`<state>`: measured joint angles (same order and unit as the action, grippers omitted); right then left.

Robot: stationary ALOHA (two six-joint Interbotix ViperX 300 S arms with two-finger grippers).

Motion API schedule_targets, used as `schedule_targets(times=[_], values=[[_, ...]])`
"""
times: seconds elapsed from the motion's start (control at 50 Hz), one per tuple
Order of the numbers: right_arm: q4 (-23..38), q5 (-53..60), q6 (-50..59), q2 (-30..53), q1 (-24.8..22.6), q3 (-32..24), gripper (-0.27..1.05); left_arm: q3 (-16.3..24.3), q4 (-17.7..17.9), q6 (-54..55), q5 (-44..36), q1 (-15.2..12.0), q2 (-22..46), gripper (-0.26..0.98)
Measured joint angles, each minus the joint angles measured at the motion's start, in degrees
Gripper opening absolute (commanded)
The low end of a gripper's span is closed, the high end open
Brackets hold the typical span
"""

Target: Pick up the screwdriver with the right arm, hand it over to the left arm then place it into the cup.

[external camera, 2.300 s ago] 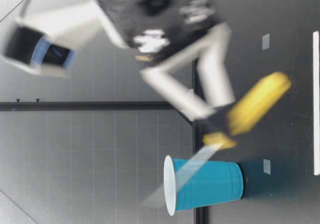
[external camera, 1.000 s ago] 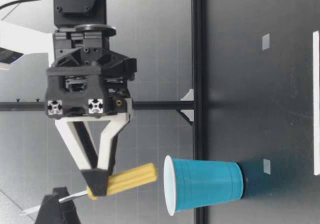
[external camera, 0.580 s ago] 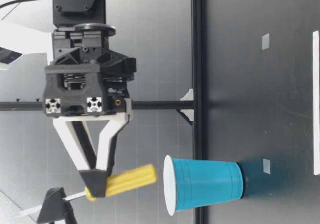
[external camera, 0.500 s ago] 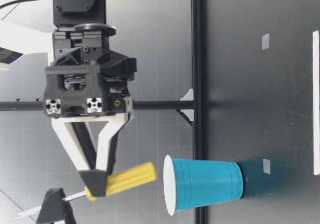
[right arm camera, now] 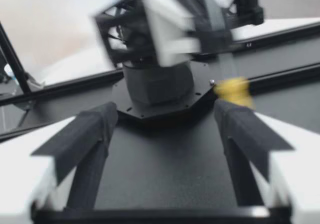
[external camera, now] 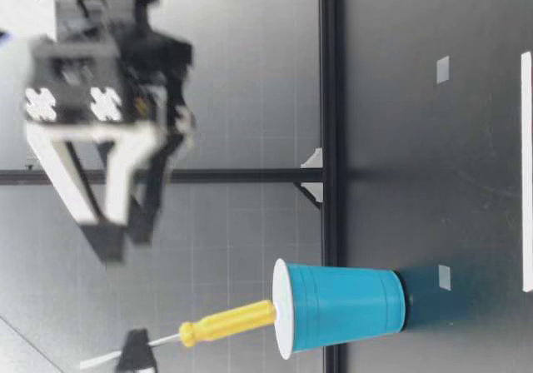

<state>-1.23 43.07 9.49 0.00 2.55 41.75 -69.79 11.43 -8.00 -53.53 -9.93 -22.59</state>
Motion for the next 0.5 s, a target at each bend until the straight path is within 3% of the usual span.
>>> schedule_targets(times=[0.2,0.36,0.5], values=[[-0.26,1.05,0.00,-4.31,0.00,3.34,0.75,0.00,5.36,-7.12,0.00,-6.77,0.70,0.05],[-0.35,2.37,0.79,-4.83,0.00,4.75,0.75,0.09,6.33,-10.20,-0.18,-11.07,3.78,0.05],[-0.35,3.60,1.58,-4.66,0.00,5.01,0.75,1.85,6.42,-10.46,-0.26,-12.83,7.29,0.05]])
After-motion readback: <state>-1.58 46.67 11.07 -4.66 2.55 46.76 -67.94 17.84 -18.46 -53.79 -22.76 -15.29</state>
